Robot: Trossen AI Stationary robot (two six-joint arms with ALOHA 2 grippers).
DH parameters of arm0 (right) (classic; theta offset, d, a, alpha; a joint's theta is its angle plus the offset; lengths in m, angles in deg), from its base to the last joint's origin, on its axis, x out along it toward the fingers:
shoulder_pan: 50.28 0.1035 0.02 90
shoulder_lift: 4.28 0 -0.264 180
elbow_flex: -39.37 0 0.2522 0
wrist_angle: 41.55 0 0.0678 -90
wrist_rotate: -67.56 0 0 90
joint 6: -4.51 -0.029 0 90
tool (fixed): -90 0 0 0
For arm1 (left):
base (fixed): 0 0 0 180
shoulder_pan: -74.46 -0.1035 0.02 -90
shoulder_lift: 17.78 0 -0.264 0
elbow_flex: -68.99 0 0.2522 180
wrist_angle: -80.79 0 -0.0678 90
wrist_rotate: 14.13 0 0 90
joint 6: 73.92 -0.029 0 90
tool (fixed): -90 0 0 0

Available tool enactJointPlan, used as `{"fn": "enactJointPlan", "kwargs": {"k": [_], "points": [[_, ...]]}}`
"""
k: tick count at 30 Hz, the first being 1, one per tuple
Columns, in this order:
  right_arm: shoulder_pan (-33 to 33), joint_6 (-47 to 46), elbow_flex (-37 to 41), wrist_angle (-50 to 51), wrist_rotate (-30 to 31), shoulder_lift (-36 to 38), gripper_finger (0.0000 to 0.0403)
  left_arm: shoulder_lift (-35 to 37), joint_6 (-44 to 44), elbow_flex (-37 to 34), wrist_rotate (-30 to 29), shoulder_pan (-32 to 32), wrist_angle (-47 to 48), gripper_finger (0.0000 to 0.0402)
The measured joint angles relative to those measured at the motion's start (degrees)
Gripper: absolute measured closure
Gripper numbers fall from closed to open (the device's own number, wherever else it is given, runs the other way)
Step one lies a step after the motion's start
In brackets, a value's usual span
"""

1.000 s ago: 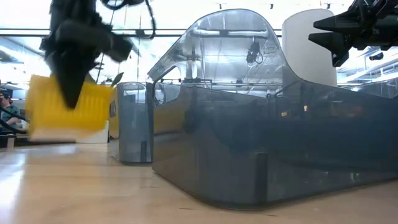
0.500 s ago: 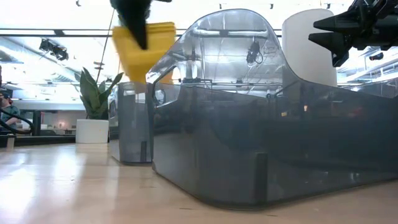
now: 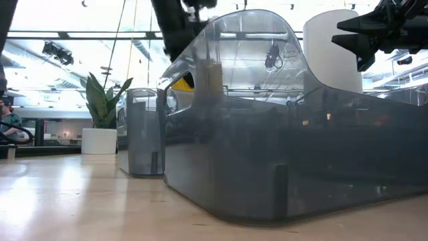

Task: Stack baskets on shelf by color
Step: Put the stacked yellow bins on the shelf

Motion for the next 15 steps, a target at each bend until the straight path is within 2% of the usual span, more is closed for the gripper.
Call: {"fn": "enactJointPlan", "kwargs": {"k": [7, 15], "points": [[0.0, 0.0, 0.0, 0.0, -0.2, -0.4, 0.0243, -8.1, -6.4, 0.0, 0.2, -6.2, -8.8, 0.0385], [0.0, 0.0, 0.0, -0.7, -0.2, -0.4, 0.0243, -12.5, -9.7, 0.1, -0.4, -8.6, -5.4, 0.0385]]}}
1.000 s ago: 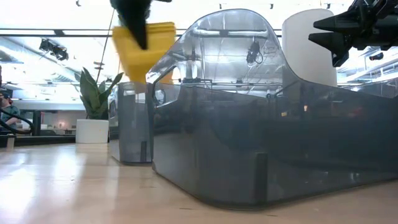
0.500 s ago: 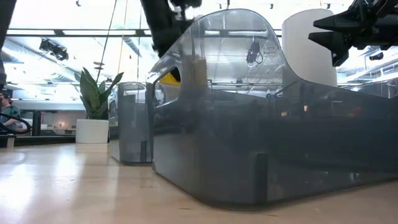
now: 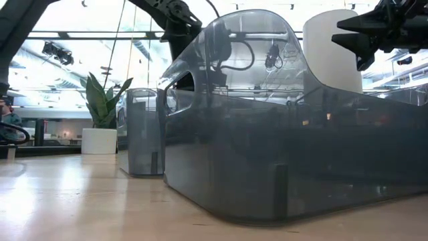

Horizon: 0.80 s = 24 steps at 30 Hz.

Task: Stack baskets on shelf by color
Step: Put the stacked yellow bins on the shelf

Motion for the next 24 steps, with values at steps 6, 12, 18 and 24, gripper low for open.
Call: {"fn": "enactJointPlan", "kwargs": {"k": [6, 12, 18, 24], "points": [[0.0, 0.0, 0.0, -0.2, 0.0, 0.0, 0.0243, 0.0, 0.3, 0.0, -1.0, 0.0, 2.4, 0.0351], [0.0, 0.0, 0.0, -0.2, 0.0, 0.0, 0.0243, 0.0, 1.3, -0.1, -1.8, 0.1, 5.0, 0.0303], [0.0, 0.0, 0.0, -0.2, 0.0, 0.0, 0.0243, 0.0, 2.6, -0.1, -2.7, 0.1, 5.6, 0.0254], [0.0, 0.0, 0.0, -0.2, 0.0, 0.0, 0.0243, 0.0, 4.0, 2.0, -2.7, 0.2, 10.5, 0.0216]]}}
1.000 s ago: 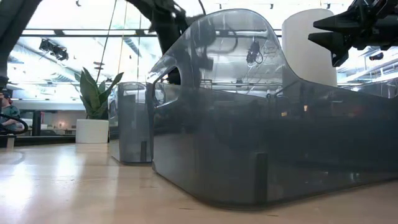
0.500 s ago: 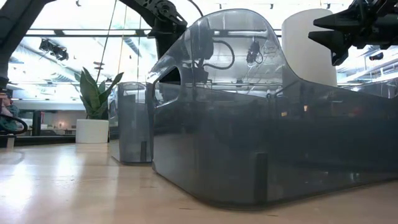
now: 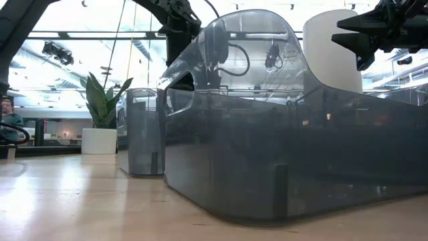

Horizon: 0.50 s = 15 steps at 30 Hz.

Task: Stack baskets on shelf by color
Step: Put the stacked yellow bins on the shelf

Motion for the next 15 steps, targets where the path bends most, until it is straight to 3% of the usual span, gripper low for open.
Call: {"fn": "enactJointPlan", "kwargs": {"k": [6, 15], "points": [[0.0, 0.0, 0.0, 0.0, 0.0, 0.0, 0.0243, 0.0, 2.5, 4.5, 0.1, -0.2, 4.6, 0.0208], [0.0, 0.0, 0.0, 0.0, 0.0, 0.0, 0.0243, 0.0, 1.6, 8.7, 0.2, 0.3, 3.7, 0.0230]]}}
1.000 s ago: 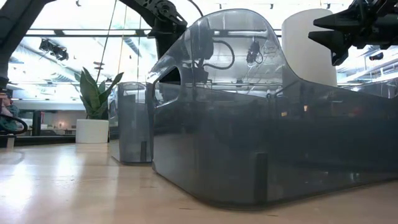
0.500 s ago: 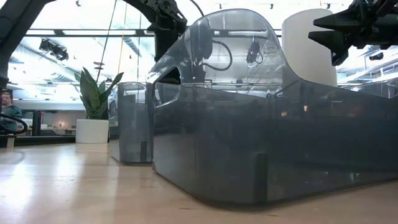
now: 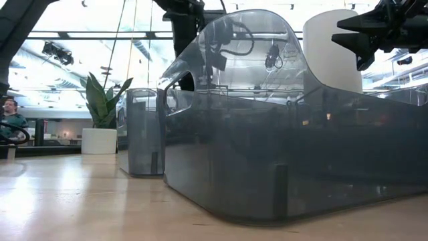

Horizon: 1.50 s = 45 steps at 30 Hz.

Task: Stack baskets on shelf by color
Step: Put the stacked yellow bins on the shelf

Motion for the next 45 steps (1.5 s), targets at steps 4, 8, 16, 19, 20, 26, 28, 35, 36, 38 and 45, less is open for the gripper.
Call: {"fn": "enactJointPlan", "kwargs": {"k": [4, 8, 16, 19, 20, 26, 28, 35, 36, 38, 45], "points": [[0.0, 0.0, 0.0, 0.0, 0.0, 0.0, 0.0243, 0.0, 0.0, 0.0, 0.4, 0.3, -1.2, 0.0232], [0.0, 0.0, 0.0, 0.0, 0.0, 0.0, 0.0243, 0.0, 1.5, 0.0, 5.3, 0.7, -5.5, 0.0233], [0.0, 0.0, 0.0, 0.0, 0.0, 0.0, 0.0243, 0.0, 2.7, 0.0, 10.2, 3.0, -14.9, 0.0241], [0.0, 0.0, 0.0, 0.0, 0.0, 0.0, 0.0243, 0.0, 2.7, 0.0, 10.3, 3.7, -16.6, 0.0241], [0.0, 0.0, 0.0, 0.0, 0.0, 0.0, 0.0243, 0.0, 2.7, 0.0, 10.4, 4.0, -16.9, 0.0242], [0.0, 0.0, 0.0, 0.0, 0.0, 0.0, 0.0243, 0.0, 3.1, 0.0, 12.4, 4.2, -16.7, 0.0242], [0.0, 0.0, 0.0, 0.0, 0.0, 0.0, 0.0243, 0.0, 3.1, 0.0, 11.1, 4.0, -16.9, 0.0242], [0.0, 0.0, 0.0, 0.0, 0.0, 0.0, 0.0243, -0.2, 2.7, -0.2, 4.8, 1.6, -19.3, 0.0242], [0.0, 0.0, 0.0, 0.0, 0.0, 0.0, 0.0243, -0.5, 2.8, -0.2, 3.9, 1.1, -19.2, 0.0242], [0.0, 0.0, 0.0, 0.0, 0.0, 0.0, 0.0243, -0.9, 2.7, -0.2, 2.1, -0.1, -19.4, 0.0242], [0.0, 0.0, 0.0, 0.0, 0.0, 0.0, 0.0243, -1.0, 2.7, -0.3, 1.3, -3.1, -19.3, 0.0242]]}}
